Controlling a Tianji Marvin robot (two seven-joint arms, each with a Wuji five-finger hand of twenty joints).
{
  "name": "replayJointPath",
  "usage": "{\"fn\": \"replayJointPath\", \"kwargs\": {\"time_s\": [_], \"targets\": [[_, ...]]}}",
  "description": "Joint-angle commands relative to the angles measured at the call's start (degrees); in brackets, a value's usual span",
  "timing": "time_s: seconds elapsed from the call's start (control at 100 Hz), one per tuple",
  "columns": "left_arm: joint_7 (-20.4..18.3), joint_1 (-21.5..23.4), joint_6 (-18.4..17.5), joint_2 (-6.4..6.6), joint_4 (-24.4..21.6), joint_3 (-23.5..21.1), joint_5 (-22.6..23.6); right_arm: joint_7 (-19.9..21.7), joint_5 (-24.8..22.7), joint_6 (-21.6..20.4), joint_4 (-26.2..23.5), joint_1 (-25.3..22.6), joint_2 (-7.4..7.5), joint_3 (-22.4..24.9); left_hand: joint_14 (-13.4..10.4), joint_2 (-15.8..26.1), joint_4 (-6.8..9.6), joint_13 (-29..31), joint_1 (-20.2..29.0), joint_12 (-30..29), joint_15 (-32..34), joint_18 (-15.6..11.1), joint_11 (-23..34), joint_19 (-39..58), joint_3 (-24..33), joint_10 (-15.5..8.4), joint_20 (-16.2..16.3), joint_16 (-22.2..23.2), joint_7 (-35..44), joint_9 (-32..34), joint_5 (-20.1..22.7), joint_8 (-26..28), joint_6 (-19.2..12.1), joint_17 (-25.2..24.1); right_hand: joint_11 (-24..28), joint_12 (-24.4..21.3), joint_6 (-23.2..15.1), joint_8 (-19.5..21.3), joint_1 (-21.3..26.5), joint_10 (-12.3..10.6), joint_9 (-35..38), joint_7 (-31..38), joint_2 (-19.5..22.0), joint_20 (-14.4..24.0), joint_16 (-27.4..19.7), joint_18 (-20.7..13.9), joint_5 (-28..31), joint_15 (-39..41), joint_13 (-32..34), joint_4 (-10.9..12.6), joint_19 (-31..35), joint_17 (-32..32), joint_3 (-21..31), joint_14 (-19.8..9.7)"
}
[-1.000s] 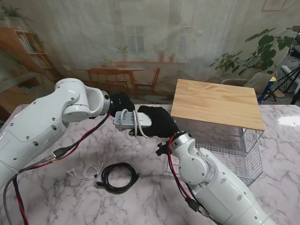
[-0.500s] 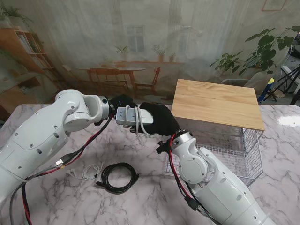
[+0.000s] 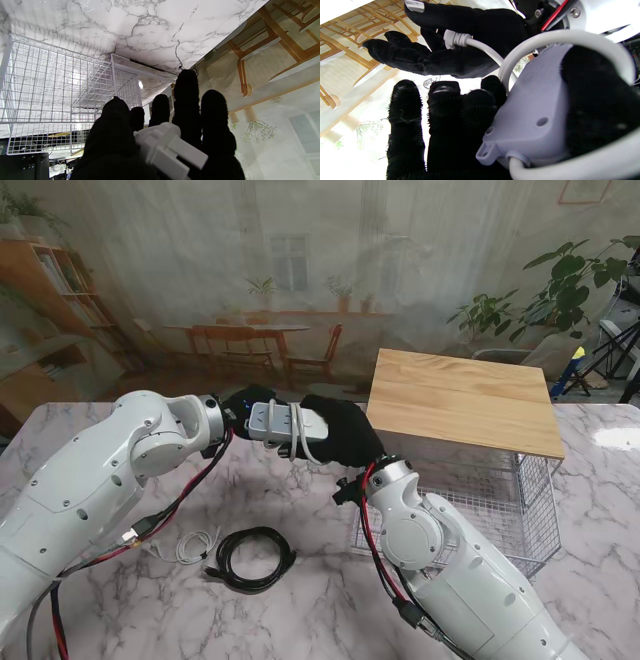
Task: Load the small electronics into the mesh drawer
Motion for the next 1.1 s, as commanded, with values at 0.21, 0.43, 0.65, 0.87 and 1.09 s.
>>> {"fn": "replayJointPath", "kwargs": {"time_s": [0.21, 0.43, 0.65, 0.87, 1.09], "targets": [[-1.1, -1.1, -0.6, -0.24, 0.7, 3.2, 0.6, -0.7, 0.5, 0.0, -0.9, 0.7, -0.53, 0.2, 0.2, 5.9, -0.73, 2.8, 6.9, -0.4, 1.1, 0.3, 2.2, 2.2, 0.8, -2.9, -0.8, -0.7, 9.0, 6.5, 7.7, 3.7, -2.7, 0.6, 3.3, 0.6, -15.4, 1.0, 12.2, -2.9, 4.0, 5.8, 17.3, 0.0, 0.6, -0.3, 0.6, 4.2, 0.9, -0.4, 0.0, 0.2, 15.2, -3.6], [-4.2, -3.2, -2.4, 0.30, -0.1, 6.3, 1.6, -1.4, 0.7, 0.1, -1.2, 0.5, -0.69, 0.7, 0.1, 5.6, -0.59, 2.7, 7.3, 0.7, 1.4, 0.2, 3.0, 2.5, 0.8, -3.6, -0.8, -0.7, 12.1, 7.1, 7.6, 4.5, -4.6, 0.5, 3.3, 0.6, -15.5, 1.0, 12.3, -3.0, 4.0, 5.8, 17.4, 0.1, 0.6, -0.3, 0.6, 4.2, 0.9, -0.4, 0.0, 0.2, 15.2, -3.7], [-4.9, -3.5, -3.2, 0.65, 0.0, 6.9, 2.6, -2.5, 0.6, 0.1, -1.2, 0.5, -0.94, 0.9, 0.5, 4.9, -0.40, 0.9, 6.6, 0.5, -0.4, 0.6, 1.3, 1.0, 0.9, -3.9, -1.1, -1.4, 9.8, 5.9, 6.3, 1.6, -4.2, -1.2, 3.4, 0.7, -15.6, 1.1, 12.3, -3.0, 4.0, 6.0, 17.4, 0.1, 0.6, -0.4, 0.4, 4.2, 1.0, -0.4, 0.0, 0.2, 15.2, -3.8], [-4.2, -1.4, -3.5, 0.75, -0.9, 3.8, 4.1, -2.5, 0.5, 0.3, -1.1, 0.4, -0.92, 0.9, 3.1, 0.6, 0.05, -20.0, -22.7, -4.5, -15.9, 0.7, -7.9, -19.3, 0.9, 7.5, -8.3, -10.4, -14.7, -20.5, -13.3, -11.5, 8.9, -15.9, 3.4, 0.6, -15.6, 1.0, 12.2, -3.1, 4.0, 6.0, 17.4, 0.1, 0.6, -0.4, 0.5, 4.3, 1.0, -0.4, 0.0, 0.2, 15.2, -3.9], [-5.4, -0.1, -1.9, 0.64, -2.2, 0.6, 3.4, -2.3, 0.5, 0.6, -1.3, 0.0, -0.82, 0.9, 5.3, -0.7, -0.92, -32.4, -36.4, -10.9, -19.1, 0.1, -15.1, -28.4, 0.4, 11.1, -12.5, -16.3, -21.7, -37.1, -18.3, -26.4, 12.0, -22.6, 3.4, 0.6, -15.6, 0.9, 12.2, -3.0, 4.0, 6.1, 17.3, 0.1, 0.6, -0.4, 0.5, 4.3, 1.0, -0.4, -0.1, 0.2, 15.2, -3.8]]}}
